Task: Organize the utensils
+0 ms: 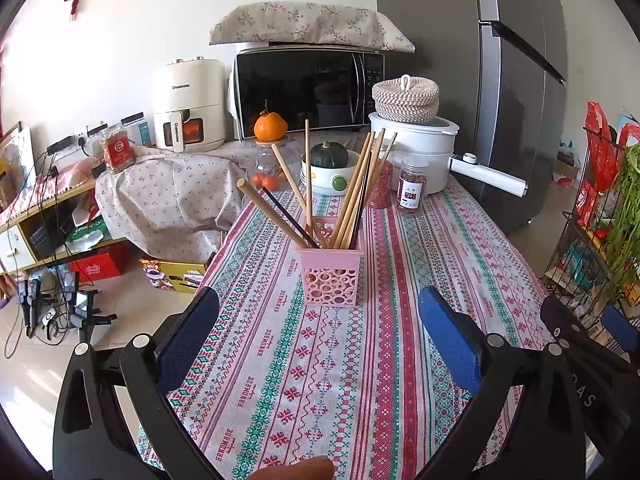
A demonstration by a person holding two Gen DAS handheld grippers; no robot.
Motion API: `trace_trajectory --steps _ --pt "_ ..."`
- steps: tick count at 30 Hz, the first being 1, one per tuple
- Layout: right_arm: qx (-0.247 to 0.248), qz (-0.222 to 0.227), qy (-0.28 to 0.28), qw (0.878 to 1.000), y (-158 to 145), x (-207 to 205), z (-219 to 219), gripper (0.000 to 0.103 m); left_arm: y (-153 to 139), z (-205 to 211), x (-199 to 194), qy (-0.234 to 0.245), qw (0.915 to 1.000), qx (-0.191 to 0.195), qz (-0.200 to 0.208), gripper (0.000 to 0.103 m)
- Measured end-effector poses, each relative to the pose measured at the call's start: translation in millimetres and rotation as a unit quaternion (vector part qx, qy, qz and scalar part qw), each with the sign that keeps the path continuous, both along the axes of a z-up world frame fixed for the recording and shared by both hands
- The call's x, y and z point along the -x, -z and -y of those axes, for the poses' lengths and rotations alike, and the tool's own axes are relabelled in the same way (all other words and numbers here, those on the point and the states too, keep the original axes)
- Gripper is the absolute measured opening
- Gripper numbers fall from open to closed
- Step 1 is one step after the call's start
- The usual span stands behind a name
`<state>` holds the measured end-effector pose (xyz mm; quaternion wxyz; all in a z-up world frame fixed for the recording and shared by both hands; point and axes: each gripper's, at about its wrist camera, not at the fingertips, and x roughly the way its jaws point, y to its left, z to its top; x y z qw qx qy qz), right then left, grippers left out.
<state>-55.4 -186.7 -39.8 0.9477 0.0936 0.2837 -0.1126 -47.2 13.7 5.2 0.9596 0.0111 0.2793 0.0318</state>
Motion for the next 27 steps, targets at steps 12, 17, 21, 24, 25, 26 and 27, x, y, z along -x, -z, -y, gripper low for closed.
trace_trajectory --steps 12,17,21,24,25,26,27 --pt "-0.001 -0.005 -0.002 1.000 1.5 -1.1 1.1 0.090 1.7 0.0 0.1 -0.001 1.0000 -0.002 -0.002 0.096" --pt "-0.001 -0.006 -0.002 1.000 1.6 -1.2 0.9 0.090 2.6 -0.9 0.0 -0.001 1.0000 -0.003 -0.003 0.096" --pt "-0.001 -0.007 -0.002 1.000 1.7 -1.4 1.1 0.090 3.6 -1.9 0.2 -0.002 1.0000 -0.004 -0.003 0.096" --pt "-0.003 -0.008 -0.001 1.000 2.0 -1.1 1.1 0.090 3.7 -2.0 -0.2 -0.002 1.0000 -0.004 -0.004 0.096" --pt "-0.003 -0.008 -0.001 1.000 2.1 -1.0 1.1 0.090 4.0 -2.2 0.0 -0.001 1.0000 -0.005 -0.004 0.096" --pt "-0.002 -0.008 -0.001 1.000 2.0 -1.0 1.1 0.090 4.0 -2.4 0.4 -0.001 1.0000 -0.005 -0.004 0.096" --pt "-0.003 -0.008 -0.001 1.000 2.1 -1.0 1.0 0.090 3.9 -2.4 0.3 -0.002 1.0000 -0.005 -0.004 0.096"
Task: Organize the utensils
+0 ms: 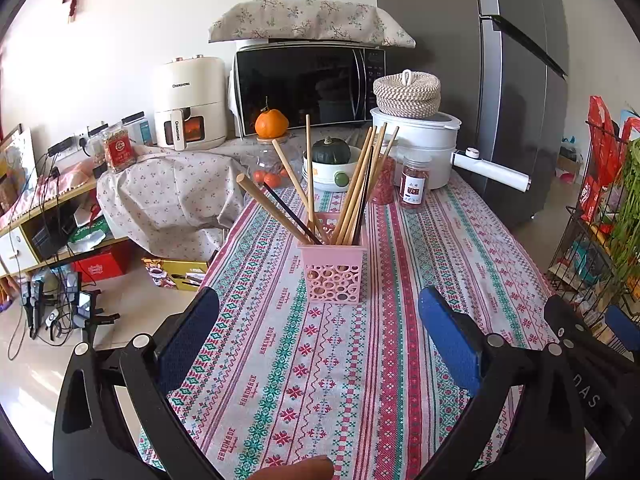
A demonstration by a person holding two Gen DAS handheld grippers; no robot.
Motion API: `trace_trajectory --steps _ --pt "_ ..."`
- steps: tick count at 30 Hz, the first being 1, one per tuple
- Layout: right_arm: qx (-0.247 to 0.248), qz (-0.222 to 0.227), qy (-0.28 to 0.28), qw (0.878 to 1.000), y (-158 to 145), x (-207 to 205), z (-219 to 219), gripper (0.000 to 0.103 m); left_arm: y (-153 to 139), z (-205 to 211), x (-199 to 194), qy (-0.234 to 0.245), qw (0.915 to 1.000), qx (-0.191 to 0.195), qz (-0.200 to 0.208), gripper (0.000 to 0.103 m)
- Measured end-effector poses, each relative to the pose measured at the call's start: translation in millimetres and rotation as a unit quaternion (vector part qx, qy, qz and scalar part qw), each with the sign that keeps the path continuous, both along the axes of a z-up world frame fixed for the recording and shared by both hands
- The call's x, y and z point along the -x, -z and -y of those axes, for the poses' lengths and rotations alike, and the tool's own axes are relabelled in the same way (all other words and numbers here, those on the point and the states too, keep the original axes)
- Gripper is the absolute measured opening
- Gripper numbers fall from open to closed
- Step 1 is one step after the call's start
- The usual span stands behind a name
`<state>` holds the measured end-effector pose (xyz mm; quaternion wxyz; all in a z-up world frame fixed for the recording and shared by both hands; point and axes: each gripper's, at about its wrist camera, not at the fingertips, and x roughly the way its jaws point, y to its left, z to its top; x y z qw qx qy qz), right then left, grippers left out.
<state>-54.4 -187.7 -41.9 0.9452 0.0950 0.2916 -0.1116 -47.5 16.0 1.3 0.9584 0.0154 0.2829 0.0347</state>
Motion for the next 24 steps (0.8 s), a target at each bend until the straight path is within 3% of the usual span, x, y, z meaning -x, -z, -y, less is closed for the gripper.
trace_trajectory --steps 24 --pt "0.000 -0.004 -0.001 1.000 2.4 -1.4 1.3 0.090 1.8 -2.6 -1.6 0.000 1.0000 -0.003 -0.004 0.096"
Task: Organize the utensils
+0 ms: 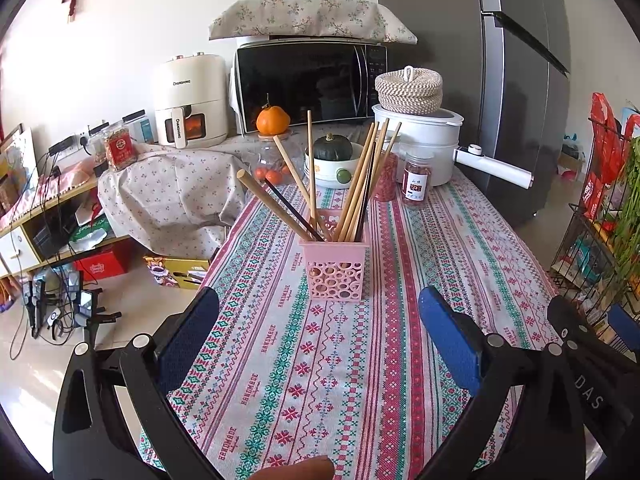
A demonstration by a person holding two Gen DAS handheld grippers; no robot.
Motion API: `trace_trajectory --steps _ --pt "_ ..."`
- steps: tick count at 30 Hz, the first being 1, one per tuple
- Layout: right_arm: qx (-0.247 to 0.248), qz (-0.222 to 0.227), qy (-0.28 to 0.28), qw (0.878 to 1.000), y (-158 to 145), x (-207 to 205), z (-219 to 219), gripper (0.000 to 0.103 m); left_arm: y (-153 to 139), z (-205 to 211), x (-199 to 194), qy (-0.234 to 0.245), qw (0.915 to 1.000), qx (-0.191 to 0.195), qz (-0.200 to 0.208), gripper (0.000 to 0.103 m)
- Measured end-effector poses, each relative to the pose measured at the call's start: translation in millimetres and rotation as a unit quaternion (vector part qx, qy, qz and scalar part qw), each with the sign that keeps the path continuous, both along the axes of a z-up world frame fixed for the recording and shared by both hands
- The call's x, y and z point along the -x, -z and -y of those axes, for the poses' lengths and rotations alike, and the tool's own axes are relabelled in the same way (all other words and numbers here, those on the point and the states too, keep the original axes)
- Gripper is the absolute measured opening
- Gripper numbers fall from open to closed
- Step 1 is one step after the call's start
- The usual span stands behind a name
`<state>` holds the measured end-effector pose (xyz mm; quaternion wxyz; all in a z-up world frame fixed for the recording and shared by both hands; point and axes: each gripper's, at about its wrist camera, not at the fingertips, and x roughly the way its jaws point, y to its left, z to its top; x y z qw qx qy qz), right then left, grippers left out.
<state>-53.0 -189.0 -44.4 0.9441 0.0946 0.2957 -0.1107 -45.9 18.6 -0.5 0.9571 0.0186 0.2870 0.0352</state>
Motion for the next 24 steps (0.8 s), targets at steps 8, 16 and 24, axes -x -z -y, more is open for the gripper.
trace_trajectory --steps 8,16,24 --pt "0.000 -0.001 -0.001 1.000 0.9 -0.1 -0.5 0.090 2.2 -2.2 1.0 -0.002 1.0000 -0.002 -0.002 0.096" --pt "-0.001 -0.004 -0.003 1.000 2.0 -0.9 -1.2 0.090 1.6 -0.8 -0.6 -0.001 1.0000 -0.002 -0.003 0.096" --pt "-0.005 -0.006 0.000 1.000 2.2 -1.7 0.6 0.090 8.4 1.2 -1.8 0.021 0.9998 0.001 -0.008 0.075"
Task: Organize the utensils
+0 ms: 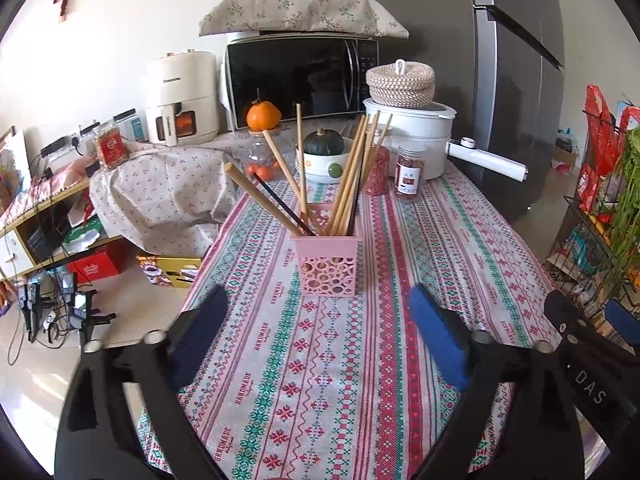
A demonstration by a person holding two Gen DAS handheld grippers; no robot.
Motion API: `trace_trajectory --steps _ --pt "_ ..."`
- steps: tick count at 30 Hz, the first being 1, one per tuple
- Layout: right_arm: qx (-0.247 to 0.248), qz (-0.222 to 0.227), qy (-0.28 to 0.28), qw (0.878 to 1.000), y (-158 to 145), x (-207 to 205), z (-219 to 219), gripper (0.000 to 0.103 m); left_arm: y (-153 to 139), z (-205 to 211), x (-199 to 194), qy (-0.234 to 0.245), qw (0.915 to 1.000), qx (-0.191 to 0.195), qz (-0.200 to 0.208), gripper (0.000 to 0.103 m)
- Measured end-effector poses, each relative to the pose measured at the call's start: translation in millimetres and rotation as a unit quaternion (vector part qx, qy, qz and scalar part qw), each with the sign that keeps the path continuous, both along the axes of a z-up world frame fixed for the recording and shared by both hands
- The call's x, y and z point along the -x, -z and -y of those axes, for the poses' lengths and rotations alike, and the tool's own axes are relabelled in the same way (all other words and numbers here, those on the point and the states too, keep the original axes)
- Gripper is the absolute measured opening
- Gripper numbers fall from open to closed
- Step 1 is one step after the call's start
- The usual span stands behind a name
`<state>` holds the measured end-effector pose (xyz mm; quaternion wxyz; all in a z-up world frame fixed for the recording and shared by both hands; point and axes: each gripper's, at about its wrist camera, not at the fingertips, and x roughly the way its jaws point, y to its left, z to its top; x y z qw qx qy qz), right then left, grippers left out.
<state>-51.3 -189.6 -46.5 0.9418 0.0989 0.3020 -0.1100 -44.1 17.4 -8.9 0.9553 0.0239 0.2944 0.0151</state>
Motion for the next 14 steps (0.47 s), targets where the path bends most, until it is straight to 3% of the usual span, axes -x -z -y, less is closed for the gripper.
trace_trajectory --steps 4,8,11,14 --pt "0.000 0.000 0.000 1.000 -0.1 -0.2 -0.2 0.090 2.2 0.6 0.2 0.003 1.0000 -0.002 -0.002 0.073" --pt "0.000 -0.002 0.000 1.000 0.5 -0.7 0.6 0.090 -1.9 3.5 1.9 0.003 1.0000 -0.008 0.004 0.090" --pt "-0.001 -0.003 0.001 1.000 1.5 -0.8 1.4 0.090 -5.5 2.7 3.3 -0.004 1.0000 -0.004 0.008 0.096" --pt "-0.001 -0.003 0.002 1.000 1.9 -0.9 1.8 0.090 -7.6 -0.3 3.7 -0.006 0.9999 0.003 0.009 0.096"
